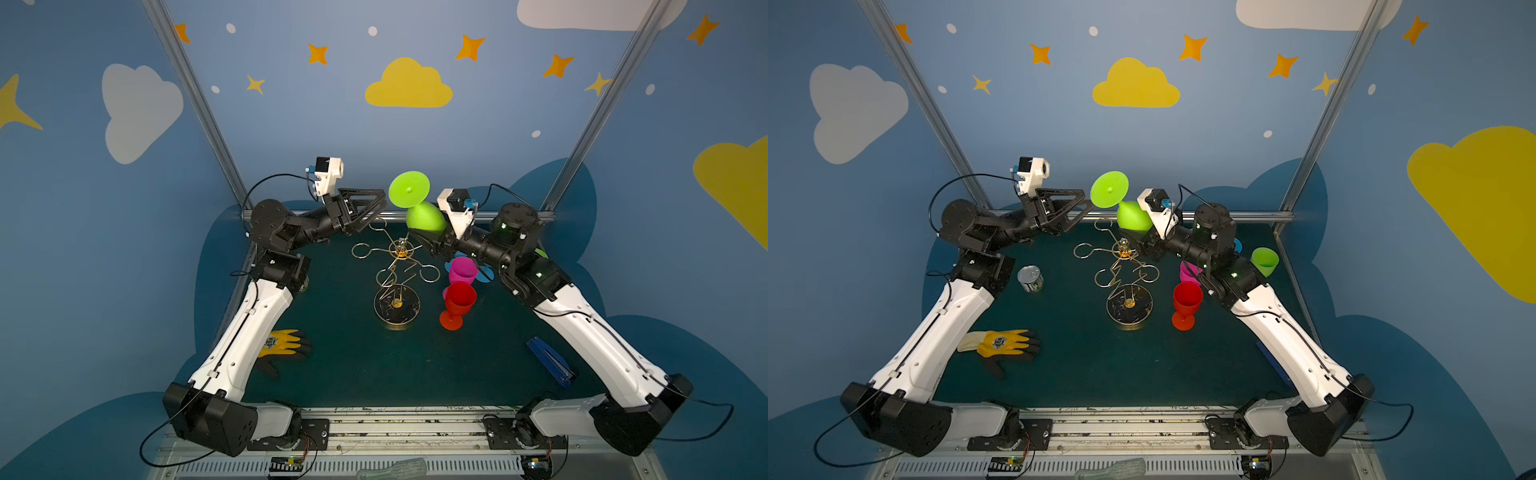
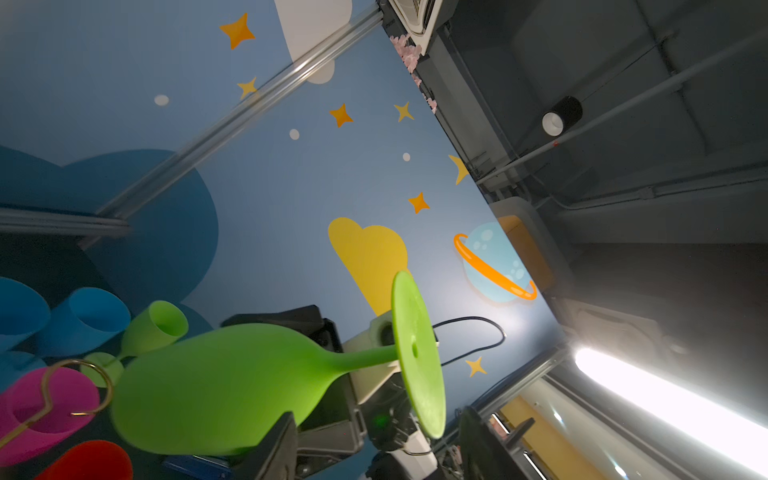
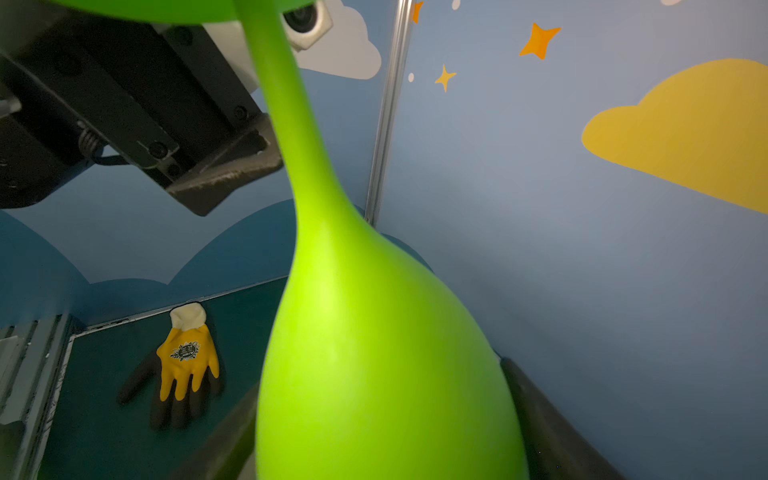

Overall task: Take the wine glass off the wine glass rack
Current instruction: 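Carry the lime-green glass toward the right gripper while the right arm reaches in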

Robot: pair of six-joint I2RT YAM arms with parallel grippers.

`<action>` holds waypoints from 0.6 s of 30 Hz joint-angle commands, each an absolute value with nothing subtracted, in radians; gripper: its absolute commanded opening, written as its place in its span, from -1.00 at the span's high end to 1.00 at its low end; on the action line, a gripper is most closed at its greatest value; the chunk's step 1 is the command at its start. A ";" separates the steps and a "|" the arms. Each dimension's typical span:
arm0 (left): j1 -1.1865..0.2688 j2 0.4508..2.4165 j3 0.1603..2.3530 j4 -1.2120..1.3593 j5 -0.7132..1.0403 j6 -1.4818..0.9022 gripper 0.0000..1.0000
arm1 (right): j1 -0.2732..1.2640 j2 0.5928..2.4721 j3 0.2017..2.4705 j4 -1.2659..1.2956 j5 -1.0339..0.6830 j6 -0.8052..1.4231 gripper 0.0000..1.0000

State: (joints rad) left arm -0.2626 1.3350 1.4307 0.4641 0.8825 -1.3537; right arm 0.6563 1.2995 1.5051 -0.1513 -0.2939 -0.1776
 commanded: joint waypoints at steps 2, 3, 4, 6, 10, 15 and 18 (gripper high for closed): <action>-0.265 1.292 1.489 0.168 0.804 -0.825 -0.33 | 0.654 1.215 1.569 -0.423 -0.182 -0.105 0.14; -0.265 1.292 1.504 0.118 0.775 -0.724 -0.33 | 0.653 1.209 1.588 -0.470 -0.166 -0.092 0.15; -0.269 1.292 1.516 0.074 0.739 -0.590 -0.33 | 0.652 1.205 1.607 -0.523 -0.148 -0.076 0.15; -0.278 1.282 1.494 0.075 0.673 -0.383 -0.31 | 0.651 1.211 1.654 -0.624 -0.135 -0.054 0.15; -0.323 1.243 1.343 0.299 0.568 -0.055 -0.29 | 0.652 1.250 1.756 -0.804 -0.161 -0.024 0.20; -0.363 1.265 1.342 0.322 0.556 0.135 -0.27 | 0.652 1.285 1.802 -0.874 -0.176 -0.003 0.23; -0.388 1.271 1.334 0.333 0.559 0.197 -0.26 | 0.652 1.310 1.816 -0.876 -0.196 0.011 0.25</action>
